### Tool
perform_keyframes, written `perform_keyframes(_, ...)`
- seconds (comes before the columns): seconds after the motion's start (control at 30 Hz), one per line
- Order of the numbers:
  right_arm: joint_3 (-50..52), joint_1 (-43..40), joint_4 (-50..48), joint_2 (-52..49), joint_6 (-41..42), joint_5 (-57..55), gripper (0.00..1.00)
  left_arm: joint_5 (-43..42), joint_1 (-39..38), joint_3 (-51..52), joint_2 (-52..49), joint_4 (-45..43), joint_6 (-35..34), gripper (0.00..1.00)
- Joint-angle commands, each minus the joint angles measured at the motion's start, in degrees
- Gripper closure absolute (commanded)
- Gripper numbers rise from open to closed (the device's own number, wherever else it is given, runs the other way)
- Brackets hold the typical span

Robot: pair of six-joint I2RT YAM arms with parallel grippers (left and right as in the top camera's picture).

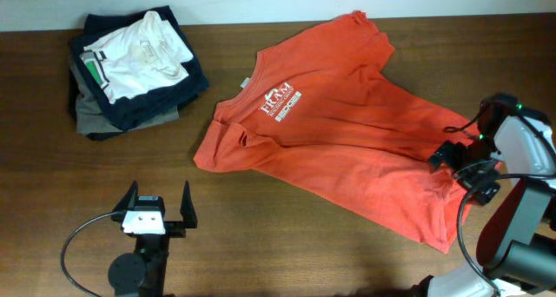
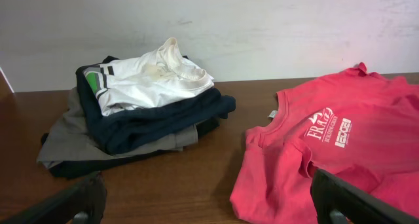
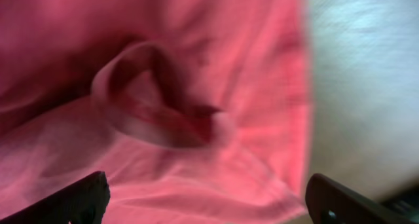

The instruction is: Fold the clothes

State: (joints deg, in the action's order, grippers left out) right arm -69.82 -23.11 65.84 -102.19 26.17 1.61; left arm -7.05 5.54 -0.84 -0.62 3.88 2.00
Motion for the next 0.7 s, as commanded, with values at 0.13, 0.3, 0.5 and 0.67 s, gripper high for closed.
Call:
perform_keyframes(0.13, 3.30, -0.11, -11.15, 0.57, -3.45, 6.78, 0.10, 0.00, -0.35, 0.35, 0.28, 0.09, 0.68, 0.01)
perform_keyframes(0.3, 3.30, -0.11, -12.55, 0.57, -3.45, 6.75, 0.54, 0.00, -0.35, 0.35, 0.28, 0.09, 0.68, 0.01)
perform_keyframes(0.5, -1.62, -0.98, -2.32, 0.98, -3.45, 6.67, 0.96, 0.00, -0.35, 0.35, 0.28, 0.09, 0.68, 0.01)
perform_keyframes(0.67, -7.50, -0.28, 11.47, 9.84, -4.79, 6.82, 0.96, 0.00, -0.35, 0.35, 0.28, 0.09, 0.68, 0.01)
